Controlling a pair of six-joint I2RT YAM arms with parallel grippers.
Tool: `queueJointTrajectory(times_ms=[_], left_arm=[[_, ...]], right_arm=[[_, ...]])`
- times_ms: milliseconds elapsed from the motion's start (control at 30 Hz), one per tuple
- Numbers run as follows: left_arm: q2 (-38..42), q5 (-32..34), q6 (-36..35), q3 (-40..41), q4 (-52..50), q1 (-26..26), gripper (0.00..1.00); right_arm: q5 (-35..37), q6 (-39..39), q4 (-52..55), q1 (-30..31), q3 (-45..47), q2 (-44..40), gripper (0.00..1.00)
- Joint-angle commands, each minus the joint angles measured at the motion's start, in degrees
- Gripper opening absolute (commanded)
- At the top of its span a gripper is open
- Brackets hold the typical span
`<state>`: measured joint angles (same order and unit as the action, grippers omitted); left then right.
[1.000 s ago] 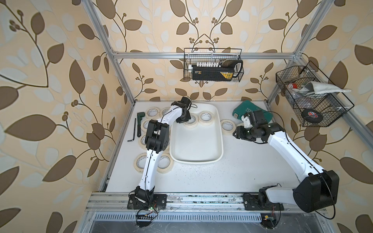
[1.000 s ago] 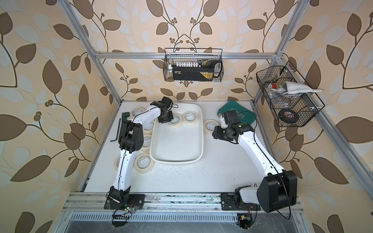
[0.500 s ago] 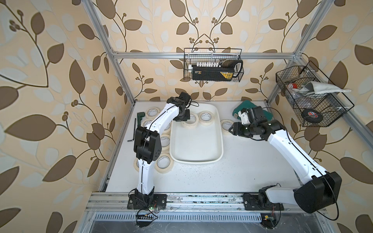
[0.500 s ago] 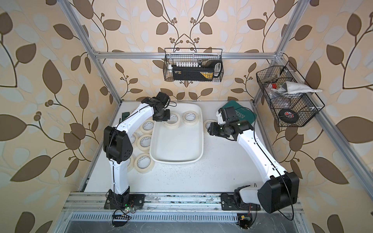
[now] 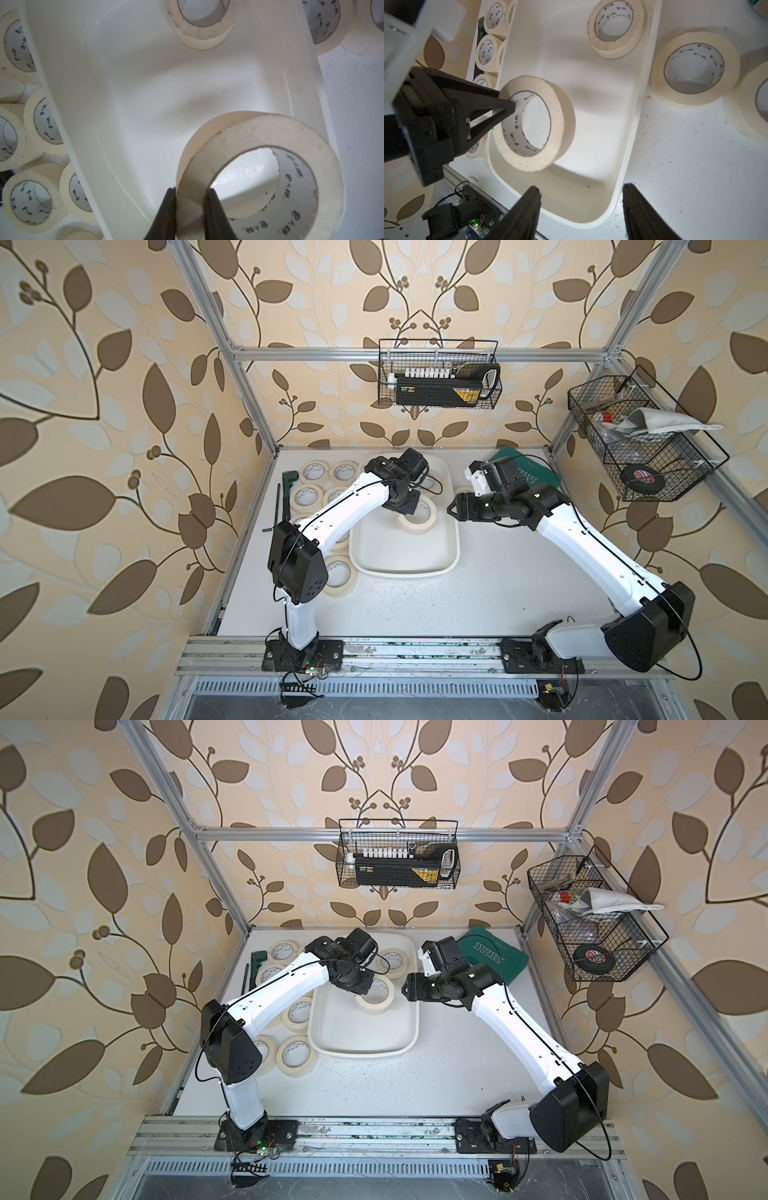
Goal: Take out the art tape in the storage box
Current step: Place the art tape at the center of the board.
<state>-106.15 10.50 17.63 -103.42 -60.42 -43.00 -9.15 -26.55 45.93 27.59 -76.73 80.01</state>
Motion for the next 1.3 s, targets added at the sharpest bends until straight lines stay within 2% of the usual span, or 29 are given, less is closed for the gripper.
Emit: queueJointTrajectory(times_ms=[0, 333, 667, 800, 900, 1067, 1167, 1233, 1267], left_arm=[[3.98, 2.29, -2.22, -0.18, 0.47, -2.34, 0.03], [4.23, 1.35, -3.17, -1.28, 1.43, -6.37, 0.03], [5.73, -0.83, -3.42, -1.34, 2.54, -6.92, 0.03], [6.07, -1.24, -3.55, -1.11, 2.94, -6.91, 0.03], [6.21, -1.74, -3.55, -1.09, 2.94, -6.92, 0.02], [7.08, -2.64, -3.52, -0.28, 3.77, -6.93, 0.02], [8.04, -3.18, -3.19, 0.72, 4.71, -6.95, 0.03], [8.83, -4.07, -2.51, 1.74, 5.76, -6.92, 0.09], [9.19, -4.53, -2.23, 2.12, 6.33, -6.92, 0.16]], right_arm=[[2.42, 0.00, 0.56, 2.05, -2.24, 1.02, 0.67], [5.31, 0.67, 0.36, 4.57, -0.80, 2.60, 0.69], [5.87, 1.37, -0.22, 4.64, -0.18, 4.79, 0.68], [5.91, 1.45, -0.18, 4.58, -0.26, 5.85, 0.64], [6.18, 1.41, -0.23, 4.65, -0.44, 6.45, 0.57], [7.19, 1.11, 0.82, 4.66, -1.71, 7.62, 0.30], [7.73, 0.93, 0.39, 4.66, -1.58, 7.09, 0.18], [7.80, 0.93, 0.39, 4.59, -1.66, 6.72, 0.12], [7.88, 0.91, 0.53, 4.61, -1.67, 6.66, 0.10]])
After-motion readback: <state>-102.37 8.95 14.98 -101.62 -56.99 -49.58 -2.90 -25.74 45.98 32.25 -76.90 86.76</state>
